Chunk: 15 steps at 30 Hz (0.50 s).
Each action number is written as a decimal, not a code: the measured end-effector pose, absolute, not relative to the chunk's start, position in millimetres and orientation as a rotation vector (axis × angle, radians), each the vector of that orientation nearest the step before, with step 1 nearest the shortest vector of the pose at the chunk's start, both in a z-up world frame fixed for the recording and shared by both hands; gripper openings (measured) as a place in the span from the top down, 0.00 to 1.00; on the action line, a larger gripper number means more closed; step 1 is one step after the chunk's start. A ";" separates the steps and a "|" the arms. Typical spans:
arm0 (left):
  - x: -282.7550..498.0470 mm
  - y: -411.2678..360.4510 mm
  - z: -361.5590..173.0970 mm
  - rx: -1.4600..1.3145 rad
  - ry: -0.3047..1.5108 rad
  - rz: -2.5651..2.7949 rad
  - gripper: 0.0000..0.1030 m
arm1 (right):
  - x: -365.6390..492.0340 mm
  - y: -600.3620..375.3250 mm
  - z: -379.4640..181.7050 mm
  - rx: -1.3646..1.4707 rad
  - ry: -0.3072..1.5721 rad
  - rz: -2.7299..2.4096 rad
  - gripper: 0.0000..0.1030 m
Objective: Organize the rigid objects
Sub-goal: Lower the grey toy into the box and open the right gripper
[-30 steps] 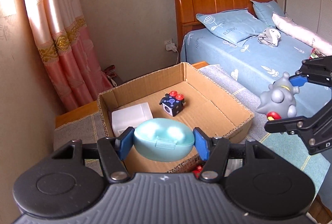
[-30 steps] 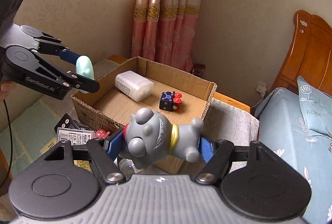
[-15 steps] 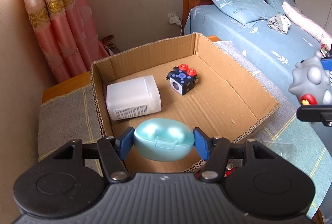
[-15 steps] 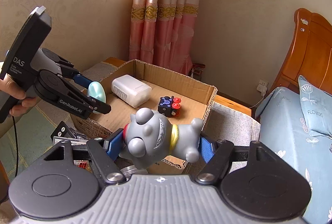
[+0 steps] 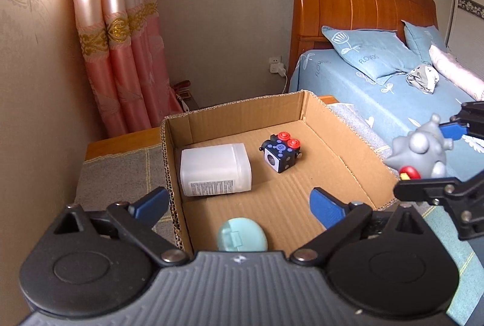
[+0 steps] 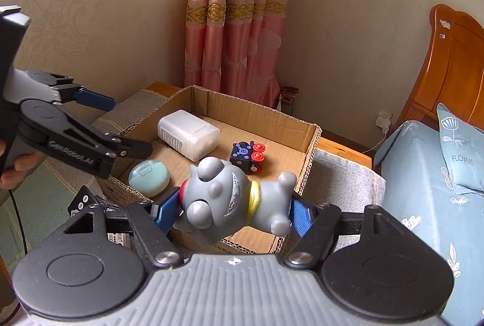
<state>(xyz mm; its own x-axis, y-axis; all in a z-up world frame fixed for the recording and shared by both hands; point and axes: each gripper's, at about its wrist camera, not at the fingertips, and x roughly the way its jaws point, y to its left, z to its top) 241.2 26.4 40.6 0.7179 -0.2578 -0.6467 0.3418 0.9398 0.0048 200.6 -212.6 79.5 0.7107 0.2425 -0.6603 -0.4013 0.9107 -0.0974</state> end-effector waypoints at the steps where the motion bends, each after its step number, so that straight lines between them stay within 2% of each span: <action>1: 236.1 27.1 40.7 0.127 0.693 -0.323 0.02 | 202.7 -211.9 78.6 -0.238 0.698 0.358 0.25; 15: 165.2 38.7 23.6 0.102 0.676 -0.188 0.02 | 245.6 -198.8 75.5 -0.187 0.744 0.309 0.24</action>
<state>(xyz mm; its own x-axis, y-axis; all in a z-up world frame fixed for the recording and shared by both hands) 165.2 38.7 23.6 0.7639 -0.1394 -0.6301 0.2053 0.9782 0.0325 245.6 -198.8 75.5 0.6938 0.2092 -0.6891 -0.3406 0.9384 -0.0580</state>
